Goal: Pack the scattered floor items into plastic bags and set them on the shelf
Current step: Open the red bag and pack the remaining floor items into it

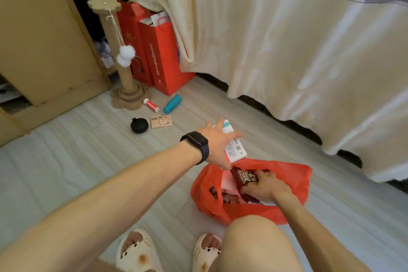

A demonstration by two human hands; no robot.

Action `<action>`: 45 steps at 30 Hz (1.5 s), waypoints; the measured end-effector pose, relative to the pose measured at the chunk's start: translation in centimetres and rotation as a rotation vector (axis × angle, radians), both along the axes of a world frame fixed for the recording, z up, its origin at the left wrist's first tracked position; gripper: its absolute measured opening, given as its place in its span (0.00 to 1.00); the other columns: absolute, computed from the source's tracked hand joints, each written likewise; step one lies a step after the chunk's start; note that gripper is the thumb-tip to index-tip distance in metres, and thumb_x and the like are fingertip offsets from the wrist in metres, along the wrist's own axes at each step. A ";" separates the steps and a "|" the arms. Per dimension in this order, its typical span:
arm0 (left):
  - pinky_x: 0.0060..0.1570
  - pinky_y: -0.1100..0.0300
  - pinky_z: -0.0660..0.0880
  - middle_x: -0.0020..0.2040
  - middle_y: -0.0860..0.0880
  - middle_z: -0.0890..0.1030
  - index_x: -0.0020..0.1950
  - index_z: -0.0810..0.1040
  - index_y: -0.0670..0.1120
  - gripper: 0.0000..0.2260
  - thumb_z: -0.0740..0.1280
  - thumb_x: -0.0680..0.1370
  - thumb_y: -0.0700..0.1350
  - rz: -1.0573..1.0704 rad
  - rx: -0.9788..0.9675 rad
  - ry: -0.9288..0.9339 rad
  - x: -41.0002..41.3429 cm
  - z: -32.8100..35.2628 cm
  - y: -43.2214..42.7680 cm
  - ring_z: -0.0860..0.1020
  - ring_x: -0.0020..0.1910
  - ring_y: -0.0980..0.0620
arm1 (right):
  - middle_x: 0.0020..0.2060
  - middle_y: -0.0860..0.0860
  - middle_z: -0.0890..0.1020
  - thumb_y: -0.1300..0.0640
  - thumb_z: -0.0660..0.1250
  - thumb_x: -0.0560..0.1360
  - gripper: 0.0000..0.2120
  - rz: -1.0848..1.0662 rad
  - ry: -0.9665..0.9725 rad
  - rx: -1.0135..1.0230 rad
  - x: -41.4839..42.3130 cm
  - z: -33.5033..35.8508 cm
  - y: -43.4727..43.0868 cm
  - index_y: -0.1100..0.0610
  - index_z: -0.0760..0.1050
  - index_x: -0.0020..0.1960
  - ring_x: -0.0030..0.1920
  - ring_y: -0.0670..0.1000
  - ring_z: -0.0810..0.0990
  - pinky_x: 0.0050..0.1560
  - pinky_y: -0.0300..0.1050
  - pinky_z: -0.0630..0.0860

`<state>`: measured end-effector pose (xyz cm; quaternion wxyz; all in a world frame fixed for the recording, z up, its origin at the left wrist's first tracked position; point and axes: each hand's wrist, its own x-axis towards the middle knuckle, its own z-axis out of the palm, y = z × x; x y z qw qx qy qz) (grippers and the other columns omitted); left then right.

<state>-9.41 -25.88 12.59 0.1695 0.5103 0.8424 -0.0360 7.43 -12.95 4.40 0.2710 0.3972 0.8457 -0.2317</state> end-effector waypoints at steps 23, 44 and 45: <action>0.76 0.45 0.51 0.80 0.43 0.44 0.80 0.46 0.54 0.45 0.71 0.71 0.54 -0.181 -0.206 0.045 5.8 -13.6 0.3 0.43 0.78 0.41 | 0.78 0.54 0.57 0.44 0.57 0.76 0.25 0.084 -0.002 0.354 11.0 -4.3 4.5 0.48 0.69 0.71 0.78 0.59 0.44 0.74 0.62 0.50; 0.70 0.46 0.59 0.71 0.47 0.68 0.76 0.59 0.58 0.30 0.63 0.75 0.48 0.124 0.086 0.265 -6.6 1.5 -7.9 0.66 0.70 0.44 | 0.77 0.40 0.57 0.34 0.46 0.79 0.27 0.389 0.695 0.204 -6.3 5.6 -3.6 0.39 0.59 0.76 0.78 0.43 0.49 0.77 0.46 0.49; 0.71 0.45 0.59 0.72 0.47 0.66 0.77 0.58 0.58 0.31 0.63 0.75 0.48 0.191 0.057 0.269 -7.9 0.7 -9.7 0.64 0.71 0.44 | 0.77 0.40 0.58 0.33 0.45 0.79 0.27 0.399 0.718 0.194 -7.8 6.2 -4.2 0.39 0.60 0.75 0.77 0.43 0.50 0.77 0.46 0.50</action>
